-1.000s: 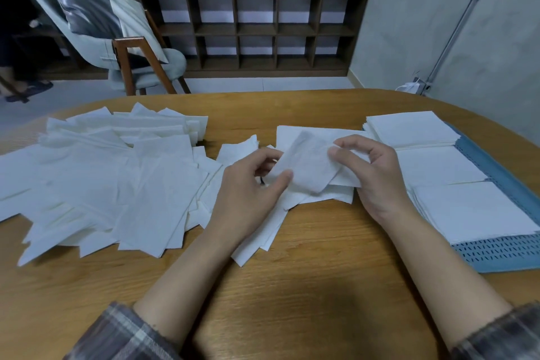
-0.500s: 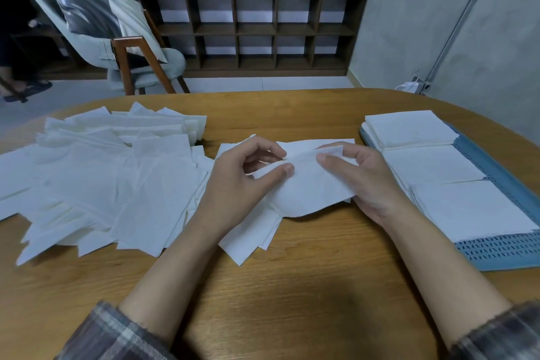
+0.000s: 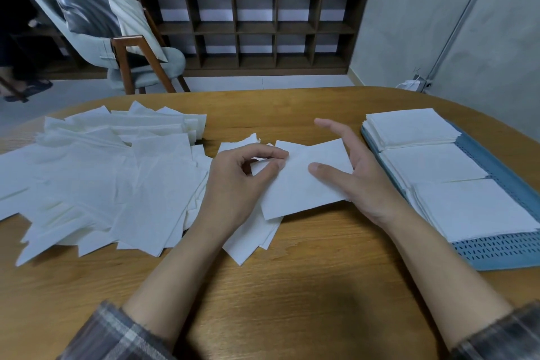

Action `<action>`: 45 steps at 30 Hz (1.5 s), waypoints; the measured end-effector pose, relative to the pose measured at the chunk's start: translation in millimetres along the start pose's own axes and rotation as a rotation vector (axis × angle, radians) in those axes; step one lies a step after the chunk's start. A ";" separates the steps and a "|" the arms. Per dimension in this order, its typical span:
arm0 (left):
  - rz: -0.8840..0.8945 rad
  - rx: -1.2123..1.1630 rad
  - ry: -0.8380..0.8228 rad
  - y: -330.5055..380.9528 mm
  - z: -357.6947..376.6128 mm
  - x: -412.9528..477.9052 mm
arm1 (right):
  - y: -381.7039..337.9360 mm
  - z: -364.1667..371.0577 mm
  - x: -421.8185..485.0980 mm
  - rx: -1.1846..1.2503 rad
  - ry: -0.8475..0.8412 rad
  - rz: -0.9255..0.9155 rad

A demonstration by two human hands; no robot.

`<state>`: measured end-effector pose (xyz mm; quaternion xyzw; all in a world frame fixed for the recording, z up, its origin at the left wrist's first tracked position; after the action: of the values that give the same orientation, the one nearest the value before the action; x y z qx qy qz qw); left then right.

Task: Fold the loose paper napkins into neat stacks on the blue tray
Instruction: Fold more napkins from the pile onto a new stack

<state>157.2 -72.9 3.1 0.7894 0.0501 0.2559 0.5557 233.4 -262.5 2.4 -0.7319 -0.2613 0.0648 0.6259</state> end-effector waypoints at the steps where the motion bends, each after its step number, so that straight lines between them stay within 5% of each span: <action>1: -0.004 -0.002 -0.001 -0.6 0.1 0.1 | -0.9 0.3 -0.4 -0.010 -0.001 -0.009; 21: -0.010 0.016 0.072 -6.1 1.7 -1.1 | 0.8 3.3 -2.1 0.015 -0.080 -0.016; 24: 0.039 0.074 0.065 -1.5 3.4 -3.6 | 7.7 -8.0 2.0 -0.055 0.060 -0.006; 28: 0.059 0.327 -0.165 -12.0 21.8 -5.8 | 17.7 -34.6 9.4 -0.132 0.317 0.004; 32: 0.124 0.513 -0.307 -17.0 34.5 -13.6 | 22.4 -38.9 10.1 -0.152 0.372 0.007; 40: 0.189 0.478 -0.178 -7.3 28.3 -11.9 | 24.1 -36.8 10.5 -0.120 0.361 0.033; 45: 0.275 0.345 -0.110 13.1 23.7 -13.3 | 16.7 -24.0 10.7 -0.103 0.216 -0.031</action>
<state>154.0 -102.8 4.4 0.8850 -0.0453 0.2735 0.3741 257.7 -280.0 -6.0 -0.7619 -0.2066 -0.0376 0.6128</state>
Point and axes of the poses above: each hand's wrist, its own x-axis towards the middle knuckle, its own z-axis out of the palm, y = z × x, the point moved 8 cm from there along x, towards the middle knuckle, and after that the axes turned 4 degrees about y, right-handed, at the moved point
